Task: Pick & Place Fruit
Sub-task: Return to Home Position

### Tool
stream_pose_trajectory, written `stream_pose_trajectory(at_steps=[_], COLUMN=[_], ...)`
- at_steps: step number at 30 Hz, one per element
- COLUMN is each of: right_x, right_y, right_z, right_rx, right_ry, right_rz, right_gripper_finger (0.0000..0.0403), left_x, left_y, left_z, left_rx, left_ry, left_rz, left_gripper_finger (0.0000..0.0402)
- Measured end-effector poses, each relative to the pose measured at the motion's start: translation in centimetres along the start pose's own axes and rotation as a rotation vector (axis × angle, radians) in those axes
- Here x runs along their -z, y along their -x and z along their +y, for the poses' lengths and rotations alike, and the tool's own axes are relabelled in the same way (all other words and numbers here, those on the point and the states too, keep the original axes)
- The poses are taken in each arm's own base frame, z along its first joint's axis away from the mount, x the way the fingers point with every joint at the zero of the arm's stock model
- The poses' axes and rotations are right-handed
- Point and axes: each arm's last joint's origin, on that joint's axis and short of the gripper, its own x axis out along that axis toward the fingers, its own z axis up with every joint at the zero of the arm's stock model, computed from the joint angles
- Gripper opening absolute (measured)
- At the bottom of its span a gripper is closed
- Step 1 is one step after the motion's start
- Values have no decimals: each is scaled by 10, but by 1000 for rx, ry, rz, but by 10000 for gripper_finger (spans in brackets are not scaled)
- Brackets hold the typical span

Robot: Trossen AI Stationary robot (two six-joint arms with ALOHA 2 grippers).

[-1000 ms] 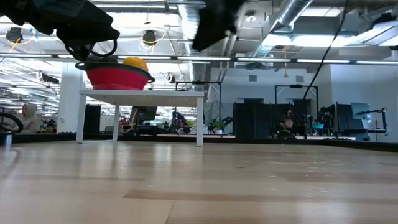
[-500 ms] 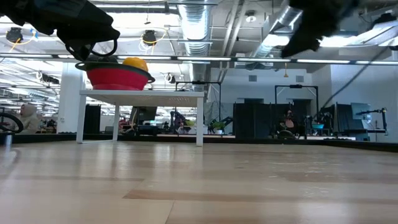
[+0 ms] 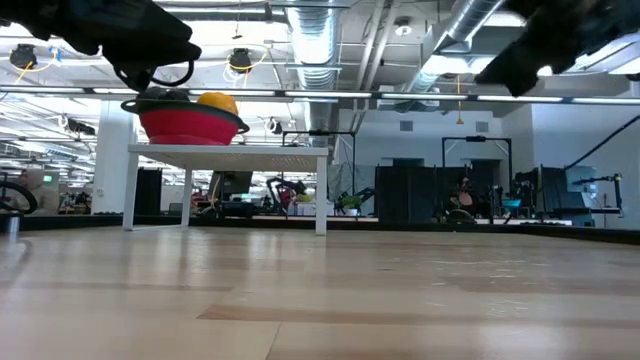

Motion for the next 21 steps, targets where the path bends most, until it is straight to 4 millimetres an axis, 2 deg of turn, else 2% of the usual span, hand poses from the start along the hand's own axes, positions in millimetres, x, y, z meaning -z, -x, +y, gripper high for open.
stream_pose_trajectory(at_steps=[3,8,17,21], right_x=[7,28,64,73], right_y=[3,14,39,31], right_z=[-1,-13,-29,-29], right_rx=[-165,-248,-253,-252], right_ry=[73,58,12,16], right_rz=[-105,-205,-475,-451], right_gripper_finger=[82,82,82,82], left_x=[0,0,-2,-4], left_y=[0,0,-3,-6], left_z=[0,0,4,9], left_rx=[1,1,-24,-37], left_ry=[-2,-1,15,25], left_rz=[-1,-1,-12,-18], left_gripper_finger=[118,118,118,118])
